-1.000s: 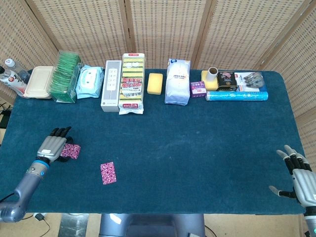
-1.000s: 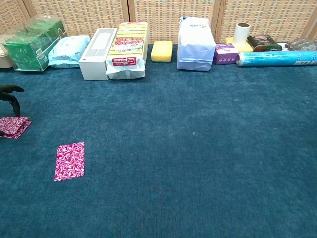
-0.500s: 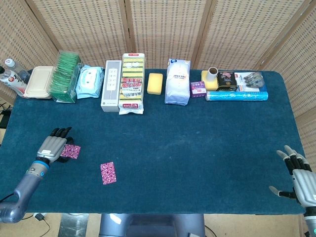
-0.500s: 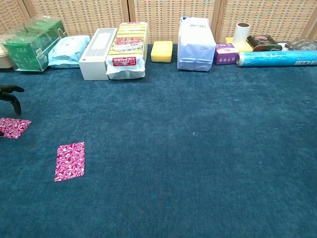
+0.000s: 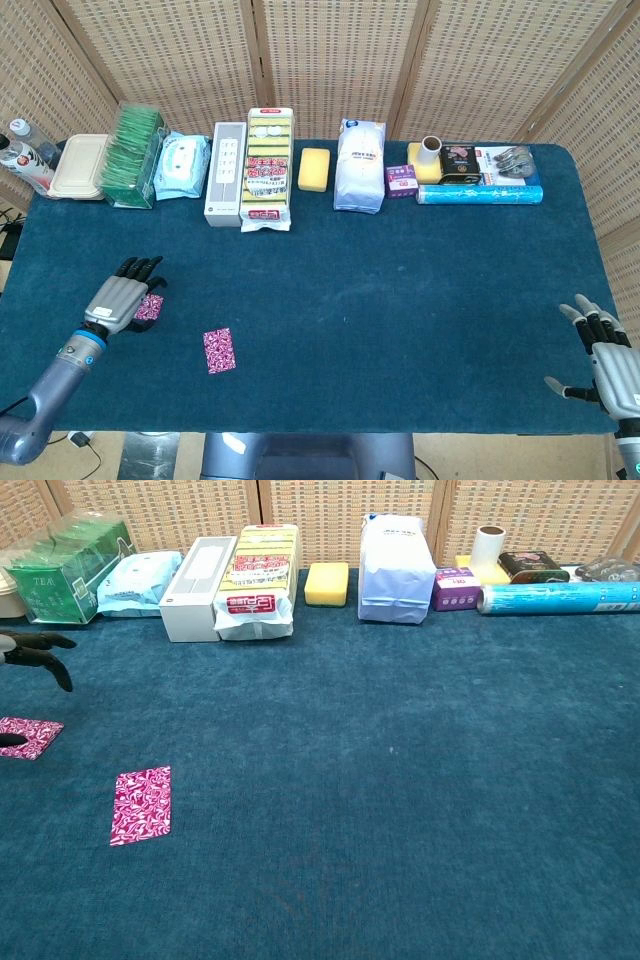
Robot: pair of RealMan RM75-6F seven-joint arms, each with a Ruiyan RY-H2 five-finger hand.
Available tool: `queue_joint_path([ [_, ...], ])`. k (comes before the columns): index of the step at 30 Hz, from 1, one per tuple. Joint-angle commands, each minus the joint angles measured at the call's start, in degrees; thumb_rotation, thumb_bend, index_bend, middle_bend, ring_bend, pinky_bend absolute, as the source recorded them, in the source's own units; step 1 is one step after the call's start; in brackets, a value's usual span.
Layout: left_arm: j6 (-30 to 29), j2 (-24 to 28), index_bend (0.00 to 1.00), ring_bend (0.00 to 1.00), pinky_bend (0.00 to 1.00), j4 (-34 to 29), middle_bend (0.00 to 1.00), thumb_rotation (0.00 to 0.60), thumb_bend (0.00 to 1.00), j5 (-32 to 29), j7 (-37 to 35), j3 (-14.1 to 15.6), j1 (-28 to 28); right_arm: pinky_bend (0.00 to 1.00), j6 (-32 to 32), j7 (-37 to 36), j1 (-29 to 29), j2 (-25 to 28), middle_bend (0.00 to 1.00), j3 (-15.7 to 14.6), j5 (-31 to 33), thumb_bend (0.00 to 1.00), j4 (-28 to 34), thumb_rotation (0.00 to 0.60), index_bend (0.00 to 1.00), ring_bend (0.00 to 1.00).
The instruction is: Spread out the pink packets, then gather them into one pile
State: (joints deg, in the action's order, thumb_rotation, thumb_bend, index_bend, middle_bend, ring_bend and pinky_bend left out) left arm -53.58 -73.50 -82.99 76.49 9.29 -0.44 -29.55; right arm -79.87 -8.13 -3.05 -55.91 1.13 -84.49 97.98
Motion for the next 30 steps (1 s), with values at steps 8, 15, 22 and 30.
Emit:
queue_joint_path([
  [8,-6.8,-2.8,0.26,0.0,0.0,-3.0,0.0,0.6,0.26,21.9,-1.1,7.2,-1.3,0.0,-0.1,-0.7,0.1,0.3,0.0,0.1,0.1,0.0,-0.1,0.6,0.09,0.0],
  [15,-4.9,-3.9,0.26,0.0,0.0,-2.5,0.0,0.6,0.26,23.9,1.9,7.5,-3.2,0.0,-0.1,-1.5,0.1,0.5,0.0,0.1,0.0,0.0,-0.3,0.6,0.09,0.0],
  [22,-2.5,-3.7,0.24,0.0,0.0,-2.6,0.0,0.6,0.26,23.3,7.3,6.4,-4.8,0.0,0.1,-1.7,0.1,0.4,0.0,0.1,0.3,0.0,-0.6,0.6,0.09,0.0],
  [30,-1.6,-4.3,0.19,0.0,0.0,-1.5,0.0,0.6,0.21,24.1,11.6,6.5,-5.7,0.0,0.2,-1.6,0.1,0.5,0.0,0.2,0.4,0.0,-0.3,0.6,0.09,0.0],
])
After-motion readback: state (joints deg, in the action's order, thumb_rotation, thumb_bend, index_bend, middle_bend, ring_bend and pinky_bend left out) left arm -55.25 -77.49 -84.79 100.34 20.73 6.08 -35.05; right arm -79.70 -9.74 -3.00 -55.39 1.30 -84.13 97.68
